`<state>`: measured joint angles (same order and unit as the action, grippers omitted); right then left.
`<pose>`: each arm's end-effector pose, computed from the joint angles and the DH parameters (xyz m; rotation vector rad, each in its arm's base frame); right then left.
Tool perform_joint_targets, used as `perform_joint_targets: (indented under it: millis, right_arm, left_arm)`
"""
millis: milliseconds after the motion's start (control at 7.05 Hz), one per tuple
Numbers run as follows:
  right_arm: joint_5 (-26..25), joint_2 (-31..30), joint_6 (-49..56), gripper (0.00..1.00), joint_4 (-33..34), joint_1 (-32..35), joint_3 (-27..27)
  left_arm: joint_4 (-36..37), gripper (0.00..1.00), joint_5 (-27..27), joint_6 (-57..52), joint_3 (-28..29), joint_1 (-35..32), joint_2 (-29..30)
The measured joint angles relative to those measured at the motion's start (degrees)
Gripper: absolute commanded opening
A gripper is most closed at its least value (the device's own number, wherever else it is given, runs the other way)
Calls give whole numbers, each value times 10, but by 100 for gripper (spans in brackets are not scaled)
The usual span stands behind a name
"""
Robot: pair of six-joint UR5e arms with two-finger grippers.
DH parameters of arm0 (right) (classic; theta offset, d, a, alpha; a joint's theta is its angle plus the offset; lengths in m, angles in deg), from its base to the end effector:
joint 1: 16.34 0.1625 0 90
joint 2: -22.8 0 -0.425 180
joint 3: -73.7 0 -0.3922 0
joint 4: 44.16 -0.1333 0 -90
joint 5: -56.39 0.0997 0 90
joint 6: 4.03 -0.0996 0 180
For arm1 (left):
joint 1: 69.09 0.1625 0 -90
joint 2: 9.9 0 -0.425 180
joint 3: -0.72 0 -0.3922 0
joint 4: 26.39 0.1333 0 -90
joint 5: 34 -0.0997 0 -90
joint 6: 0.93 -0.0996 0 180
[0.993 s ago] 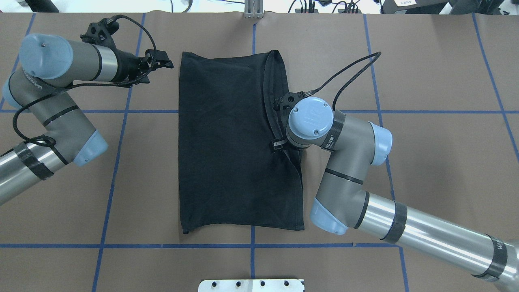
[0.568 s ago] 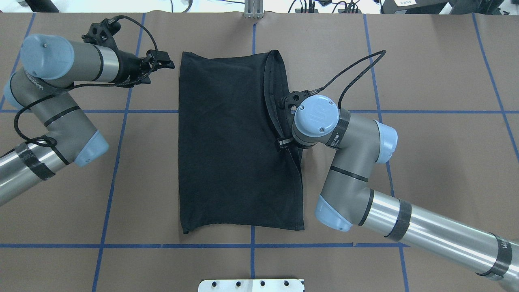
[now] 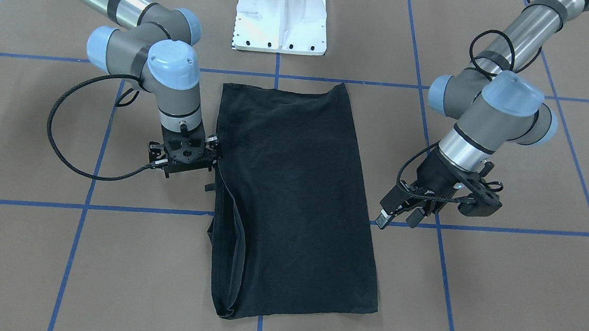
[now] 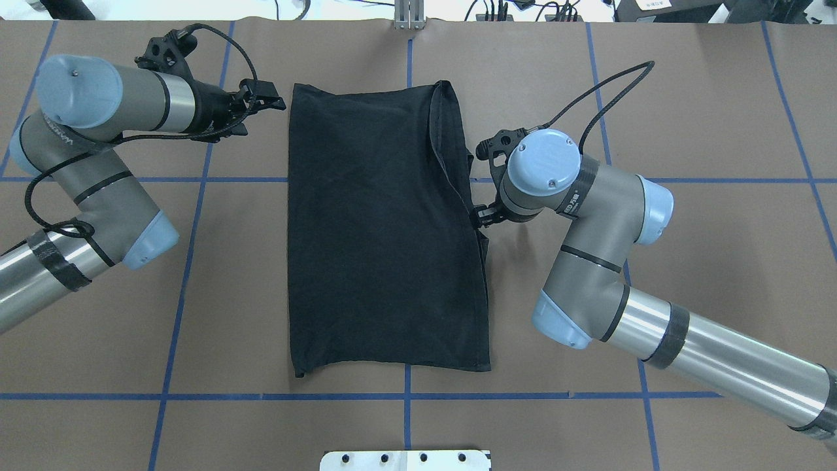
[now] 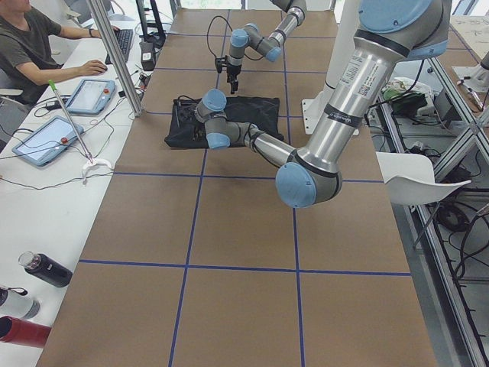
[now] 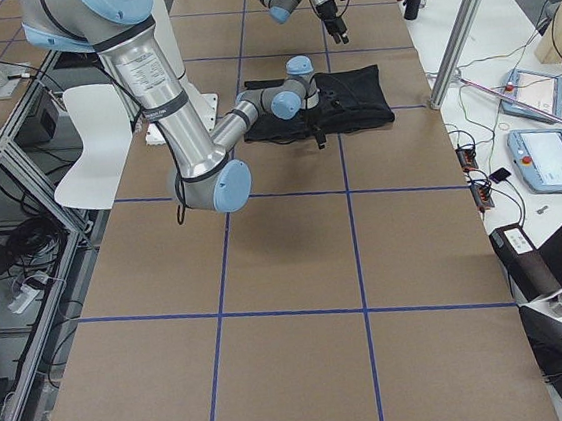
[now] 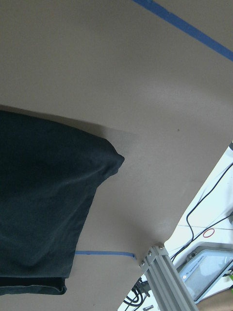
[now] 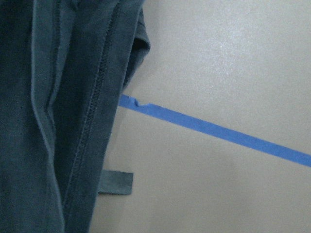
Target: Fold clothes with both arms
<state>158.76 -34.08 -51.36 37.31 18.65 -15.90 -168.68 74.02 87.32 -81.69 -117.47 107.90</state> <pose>-0.5103 -0.4939 0.3139 0.2892 -0.6892 -0.2055 0.3794 -0.5813 0.3364 0.2887 1.2644 -0.4997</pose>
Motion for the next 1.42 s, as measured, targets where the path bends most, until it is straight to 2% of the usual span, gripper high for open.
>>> perform_joint_targets:
  millis: [426, 568, 993, 1419]
  right_arm:
    - [10, 38, -4, 100, 2, 13, -2]
    - [0, 67, -7, 100, 2, 13, 22]
    - [-39, 153, -10, 100, -21, 14, 147]
    - [-47, 176, -9, 100, -46, 14, 205]
  left_arm:
    - [0, 100, 0, 1, 0, 1, 0]
    - [0, 100, 0, 0, 1, 1, -1]
    - [-2, 100, 0, -3, 2, 0, -5]
    - [-3, 100, 1, -4, 3, 1, -5]
